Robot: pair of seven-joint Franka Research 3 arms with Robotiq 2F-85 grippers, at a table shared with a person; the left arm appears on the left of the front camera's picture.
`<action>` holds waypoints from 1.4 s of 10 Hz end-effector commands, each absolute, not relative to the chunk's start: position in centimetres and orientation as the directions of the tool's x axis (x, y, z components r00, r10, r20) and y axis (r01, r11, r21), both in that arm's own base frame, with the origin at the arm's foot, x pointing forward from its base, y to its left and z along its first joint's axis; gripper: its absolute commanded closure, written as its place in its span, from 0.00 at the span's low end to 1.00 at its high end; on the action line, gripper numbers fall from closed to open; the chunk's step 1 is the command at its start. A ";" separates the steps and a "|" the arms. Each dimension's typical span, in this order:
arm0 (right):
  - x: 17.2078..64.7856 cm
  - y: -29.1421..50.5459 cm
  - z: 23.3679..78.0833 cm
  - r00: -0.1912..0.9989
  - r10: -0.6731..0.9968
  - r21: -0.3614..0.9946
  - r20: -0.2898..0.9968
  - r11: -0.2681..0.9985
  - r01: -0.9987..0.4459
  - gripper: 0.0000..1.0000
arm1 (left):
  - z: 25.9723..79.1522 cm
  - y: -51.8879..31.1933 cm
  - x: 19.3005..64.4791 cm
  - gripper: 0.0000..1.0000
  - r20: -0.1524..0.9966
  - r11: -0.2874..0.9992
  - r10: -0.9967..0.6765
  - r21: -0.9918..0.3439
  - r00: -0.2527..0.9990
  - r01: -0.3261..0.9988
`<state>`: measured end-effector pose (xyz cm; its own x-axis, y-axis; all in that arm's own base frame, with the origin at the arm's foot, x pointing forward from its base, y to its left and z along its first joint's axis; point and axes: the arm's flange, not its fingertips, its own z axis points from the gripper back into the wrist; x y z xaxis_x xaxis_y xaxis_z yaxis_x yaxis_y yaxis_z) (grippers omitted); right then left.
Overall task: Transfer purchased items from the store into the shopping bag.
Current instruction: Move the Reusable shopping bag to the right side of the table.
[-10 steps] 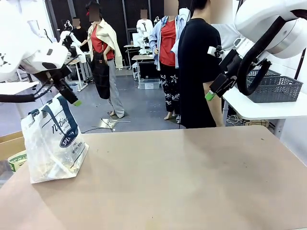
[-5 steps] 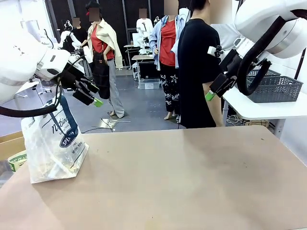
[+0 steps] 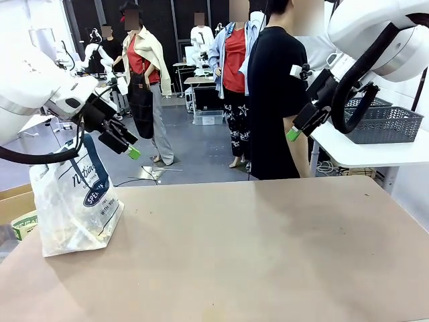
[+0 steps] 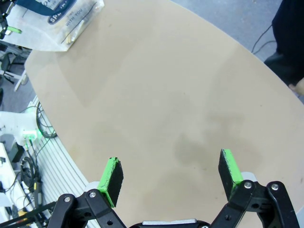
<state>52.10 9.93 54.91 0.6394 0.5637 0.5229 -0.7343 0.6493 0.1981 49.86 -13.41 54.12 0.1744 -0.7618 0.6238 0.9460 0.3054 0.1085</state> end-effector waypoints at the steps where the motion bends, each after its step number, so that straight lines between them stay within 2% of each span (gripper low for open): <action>1: 52.1 10.0 55.0 0.651 0.552 0.213 0.521 0.655 -0.725 0.00 | 54.7 -13.6 49.9 0.00 0.617 0.339 -0.755 0.077 0.223 0.938; 2: 52.1 10.0 55.0 0.651 0.552 0.213 0.521 0.655 -0.725 0.00 | 54.1 -13.4 49.9 0.00 0.624 0.305 -0.762 0.109 0.174 0.946; 14: 52.1 10.0 55.0 0.651 0.552 0.213 0.521 0.655 -0.725 0.00 | 54.1 -13.4 49.9 0.00 0.624 0.305 -0.762 0.109 0.174 0.946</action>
